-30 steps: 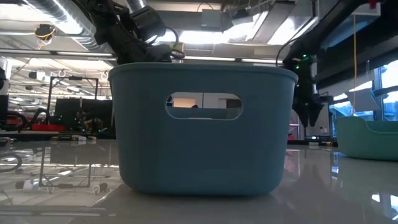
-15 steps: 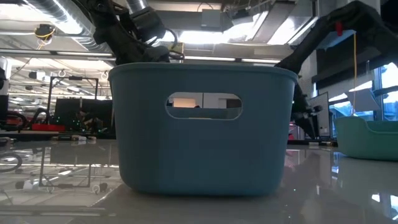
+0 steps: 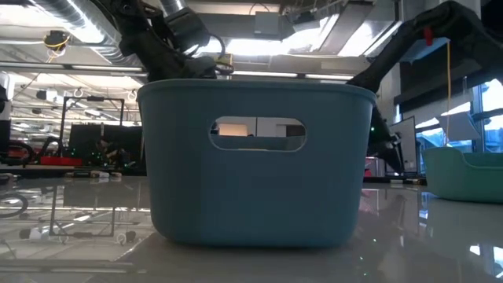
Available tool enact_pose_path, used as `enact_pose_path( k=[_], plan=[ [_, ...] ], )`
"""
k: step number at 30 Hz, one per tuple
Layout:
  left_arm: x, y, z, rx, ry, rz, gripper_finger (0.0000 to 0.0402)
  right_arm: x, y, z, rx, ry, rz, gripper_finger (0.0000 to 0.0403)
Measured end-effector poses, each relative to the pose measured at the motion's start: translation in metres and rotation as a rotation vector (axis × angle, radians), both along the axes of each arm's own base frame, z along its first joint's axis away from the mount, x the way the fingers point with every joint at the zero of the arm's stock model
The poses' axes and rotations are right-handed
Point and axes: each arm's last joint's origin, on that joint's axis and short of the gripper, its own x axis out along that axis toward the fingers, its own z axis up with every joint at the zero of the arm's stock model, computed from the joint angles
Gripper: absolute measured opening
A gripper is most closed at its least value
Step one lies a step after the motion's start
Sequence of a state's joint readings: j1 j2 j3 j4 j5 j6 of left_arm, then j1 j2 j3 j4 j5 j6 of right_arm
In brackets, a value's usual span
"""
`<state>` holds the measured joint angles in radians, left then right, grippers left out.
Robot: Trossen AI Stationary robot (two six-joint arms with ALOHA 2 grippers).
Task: Sort batteries
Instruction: Put the silver battery into the blue bin
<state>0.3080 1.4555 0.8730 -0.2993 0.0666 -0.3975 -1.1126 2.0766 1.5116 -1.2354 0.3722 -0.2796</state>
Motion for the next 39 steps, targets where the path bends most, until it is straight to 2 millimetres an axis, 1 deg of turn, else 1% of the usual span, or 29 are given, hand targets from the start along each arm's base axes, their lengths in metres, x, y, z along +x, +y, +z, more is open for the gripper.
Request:
enact_pose_path(
  k=[3,7,12,17,19,23,27,33,39],
  plan=[
    [-0.001,0.000,-0.001,-0.014,0.009,0.013,0.0166,0.001,-0.004,-0.001,-0.013,-0.006,0.069,0.0127],
    [-0.001,-0.001,-0.001,-0.019,0.011,0.017,0.0166,0.004,-0.007,-0.002,-0.029,-0.038,0.108,0.0127],
    [-0.001,-0.001,-0.001,-0.029,0.012,0.028,0.0166,0.005,-0.006,-0.002,0.006,-0.095,0.115,0.0127],
    [-0.001,-0.001,-0.001,-0.031,0.012,0.031,0.0166,0.006,-0.006,-0.002,0.013,-0.106,0.119,0.0127],
    [-0.001,-0.001,-0.001,-0.032,0.012,0.032,0.0166,0.006,-0.006,-0.007,0.025,-0.101,0.116,0.0127],
    [-0.001,-0.001,-0.001,-0.037,0.014,0.036,0.0166,0.006,-0.007,-0.024,0.080,-0.055,0.120,0.0127],
    [-0.003,-0.002,-0.003,-0.042,0.034,0.035,0.0166,0.012,-0.009,-0.041,0.070,0.061,0.189,0.0127],
    [-0.003,-0.002,-0.003,-0.039,0.036,0.030,0.0166,0.021,-0.005,-0.045,0.116,0.084,0.315,0.0127],
    [-0.003,-0.001,-0.003,-0.038,0.035,0.032,0.0166,0.020,-0.005,-0.046,0.131,0.073,0.312,0.0126]
  ],
)
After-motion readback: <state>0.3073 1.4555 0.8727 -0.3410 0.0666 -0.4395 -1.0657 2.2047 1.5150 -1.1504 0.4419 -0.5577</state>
